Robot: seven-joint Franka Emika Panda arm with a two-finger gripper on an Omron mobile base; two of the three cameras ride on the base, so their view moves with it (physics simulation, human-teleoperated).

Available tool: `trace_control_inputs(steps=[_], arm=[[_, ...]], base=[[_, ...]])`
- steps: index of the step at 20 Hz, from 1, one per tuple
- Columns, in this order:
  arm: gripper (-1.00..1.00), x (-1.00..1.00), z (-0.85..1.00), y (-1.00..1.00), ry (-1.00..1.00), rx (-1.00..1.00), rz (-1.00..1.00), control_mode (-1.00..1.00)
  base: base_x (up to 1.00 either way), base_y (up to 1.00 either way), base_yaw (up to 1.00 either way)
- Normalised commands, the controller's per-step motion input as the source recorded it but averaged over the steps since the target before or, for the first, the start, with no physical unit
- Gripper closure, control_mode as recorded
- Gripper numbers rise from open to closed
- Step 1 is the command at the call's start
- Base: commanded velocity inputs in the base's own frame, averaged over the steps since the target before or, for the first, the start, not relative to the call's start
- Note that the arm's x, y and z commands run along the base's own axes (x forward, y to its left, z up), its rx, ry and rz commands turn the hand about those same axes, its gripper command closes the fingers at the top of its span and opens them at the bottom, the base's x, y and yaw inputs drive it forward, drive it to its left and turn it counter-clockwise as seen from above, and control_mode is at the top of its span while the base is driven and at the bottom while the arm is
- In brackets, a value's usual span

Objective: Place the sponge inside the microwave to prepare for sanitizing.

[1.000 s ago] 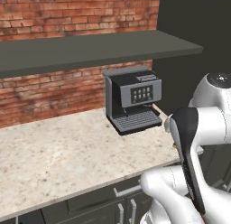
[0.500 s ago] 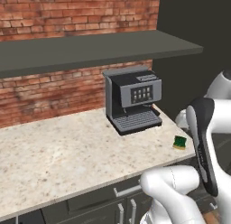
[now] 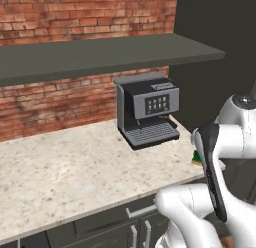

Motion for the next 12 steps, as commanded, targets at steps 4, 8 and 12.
trace_control_inputs(steps=[4, 8, 12], arm=[[-1.0, 0.53, -0.27, -0.1, 0.14, -0.04, -0.2, -1.0], [-1.0, 0.41, -0.27, -0.21, 0.12, 0.0, -0.11, -1.0], [-1.0, 0.43, -0.24, -0.22, 0.13, 0.02, -0.06, -1.0]], base=[[0.0, 0.0, 0.0], [0.0, 0.0, 0.0], [0.0, 0.0, 0.0]])
